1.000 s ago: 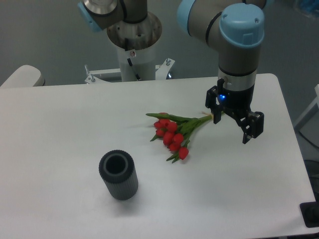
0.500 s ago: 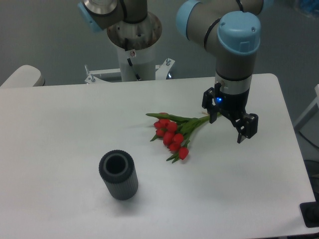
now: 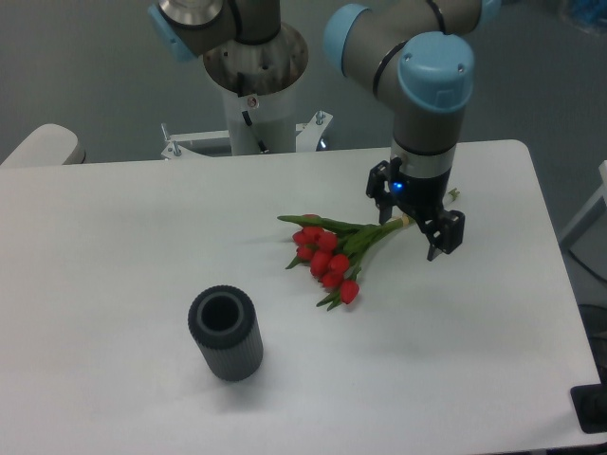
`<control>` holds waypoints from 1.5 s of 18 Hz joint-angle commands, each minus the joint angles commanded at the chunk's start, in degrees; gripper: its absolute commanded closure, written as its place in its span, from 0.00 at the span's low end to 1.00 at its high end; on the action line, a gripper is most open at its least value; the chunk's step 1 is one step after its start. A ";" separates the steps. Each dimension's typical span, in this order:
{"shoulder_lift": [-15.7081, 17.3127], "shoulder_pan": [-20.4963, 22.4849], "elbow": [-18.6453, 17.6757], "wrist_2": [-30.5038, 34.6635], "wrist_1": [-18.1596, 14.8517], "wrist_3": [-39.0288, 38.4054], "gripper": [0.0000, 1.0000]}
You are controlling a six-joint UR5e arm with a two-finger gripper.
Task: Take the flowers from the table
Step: 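Move the open gripper over the stems of the red tulip bunch, then lower the gripper onto the tulip stems and close it around them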
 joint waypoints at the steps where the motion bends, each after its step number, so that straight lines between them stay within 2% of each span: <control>1: -0.09 -0.09 -0.88 2.90 0.09 -0.26 0.00; 3: -0.17 -0.35 -3.51 5.90 0.26 -0.61 0.00; 5: -0.35 -0.35 -6.23 5.91 1.66 -0.62 0.00; 7: -0.70 -0.09 -9.05 6.09 5.78 -0.61 0.00; 9: -0.96 0.26 -10.99 6.09 8.08 -0.70 0.00; 12: -2.28 0.53 -12.31 5.83 8.44 -1.93 0.00; 17: -2.37 2.02 -13.63 4.95 8.79 -2.98 0.00; 21: -2.63 2.99 -15.56 1.00 13.09 -7.47 0.00; 27: -3.42 2.73 -17.15 -0.77 14.59 -6.59 0.00</control>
